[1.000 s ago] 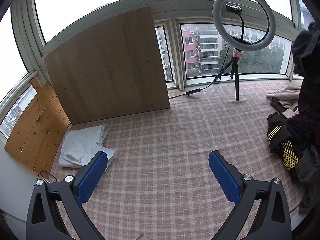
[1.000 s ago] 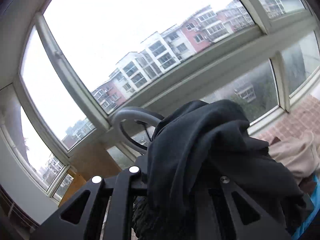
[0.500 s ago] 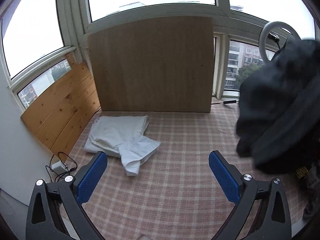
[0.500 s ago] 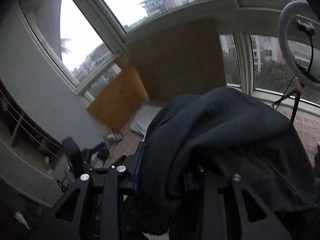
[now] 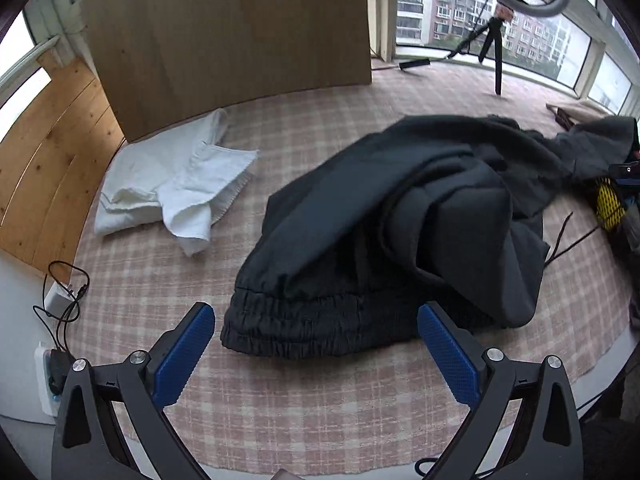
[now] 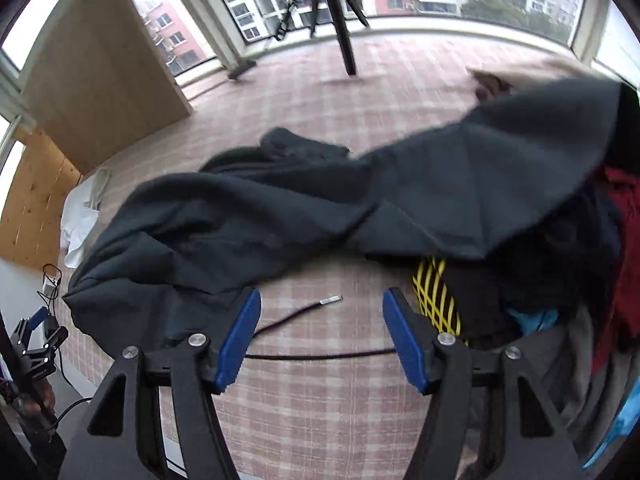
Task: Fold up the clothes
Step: 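Pull the dark grey trousers out and drop them onto the blanket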
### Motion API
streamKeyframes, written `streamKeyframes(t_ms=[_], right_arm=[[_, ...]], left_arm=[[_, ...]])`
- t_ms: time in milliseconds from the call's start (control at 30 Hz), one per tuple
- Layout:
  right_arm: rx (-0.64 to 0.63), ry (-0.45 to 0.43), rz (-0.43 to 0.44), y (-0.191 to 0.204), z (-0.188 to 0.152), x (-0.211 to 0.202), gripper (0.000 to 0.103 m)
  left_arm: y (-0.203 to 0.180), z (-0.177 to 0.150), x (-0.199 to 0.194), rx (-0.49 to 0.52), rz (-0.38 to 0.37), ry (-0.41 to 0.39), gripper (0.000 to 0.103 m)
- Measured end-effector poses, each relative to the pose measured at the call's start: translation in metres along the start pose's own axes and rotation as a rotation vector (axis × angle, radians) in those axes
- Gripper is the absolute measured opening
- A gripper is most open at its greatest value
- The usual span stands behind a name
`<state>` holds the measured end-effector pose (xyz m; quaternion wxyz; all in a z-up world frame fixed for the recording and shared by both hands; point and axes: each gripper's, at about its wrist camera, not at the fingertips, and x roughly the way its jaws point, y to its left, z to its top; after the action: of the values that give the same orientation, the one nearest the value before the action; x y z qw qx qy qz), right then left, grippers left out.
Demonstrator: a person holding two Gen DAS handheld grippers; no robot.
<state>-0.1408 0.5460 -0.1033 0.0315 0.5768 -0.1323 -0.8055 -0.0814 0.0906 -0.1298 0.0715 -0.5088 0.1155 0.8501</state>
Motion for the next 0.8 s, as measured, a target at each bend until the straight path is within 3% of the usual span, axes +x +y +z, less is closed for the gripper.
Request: streamKeyframes(t_ms=[67, 133, 267, 333, 467, 500, 533, 567, 600, 633, 700, 733, 800], right_arm=[[0.018, 0.04, 0.05, 0.004, -0.014, 0.019, 0.063], [-0.042, 0.069, 0.136, 0.033, -0.031, 0.033, 0.063], [-0.263, 0.139, 0.265, 0.124, -0.063, 0.053, 0.063], [-0.364, 0.185, 0.289, 0.162, -0.075, 0.069, 0.063], [-0.484, 0.213, 0.204, 0.203, -0.087, 0.097, 0.063], [-0.489, 0.201, 0.185, 0.207, -0.086, 0.102, 0.063], [-0.479, 0.192, 0.176, 0.207, -0.083, 0.107, 0.063], [-0.459, 0.194, 0.197, 0.205, -0.08, 0.112, 0.056], [-0.428, 0.204, 0.232, 0.201, -0.077, 0.114, 0.045], [-0.395, 0.198, 0.253, 0.195, -0.073, 0.108, 0.03], [-0.328, 0.184, 0.294, 0.182, -0.064, 0.098, 0.018], [-0.299, 0.159, 0.328, 0.175, -0.059, 0.086, 0.003], [-0.242, 0.09, 0.36, 0.162, -0.048, 0.057, 0.004]], left_arm=[[0.001, -0.006, 0.004, 0.014, 0.041, 0.01, 0.102], [0.012, -0.011, 0.01, -0.004, 0.083, 0.027, 0.102], [0.046, -0.015, 0.029, -0.061, 0.136, 0.063, 0.102], [0.055, -0.013, 0.041, -0.062, 0.142, 0.063, 0.102], [0.054, -0.002, 0.06, -0.063, -0.035, 0.054, 0.101], [0.05, 0.002, 0.065, -0.055, -0.065, 0.055, 0.092], [0.044, 0.004, 0.07, -0.036, -0.068, 0.071, 0.059], [0.039, 0.006, 0.074, -0.013, -0.071, 0.092, 0.043], [0.036, 0.007, 0.076, 0.0, -0.088, 0.106, 0.026], [0.036, 0.009, 0.073, -0.005, -0.128, 0.107, 0.016], [0.042, 0.012, 0.062, -0.021, -0.172, 0.091, 0.014], [0.047, 0.015, 0.052, -0.031, -0.179, 0.073, 0.013], [0.058, 0.021, 0.031, -0.038, -0.184, 0.025, 0.012]])
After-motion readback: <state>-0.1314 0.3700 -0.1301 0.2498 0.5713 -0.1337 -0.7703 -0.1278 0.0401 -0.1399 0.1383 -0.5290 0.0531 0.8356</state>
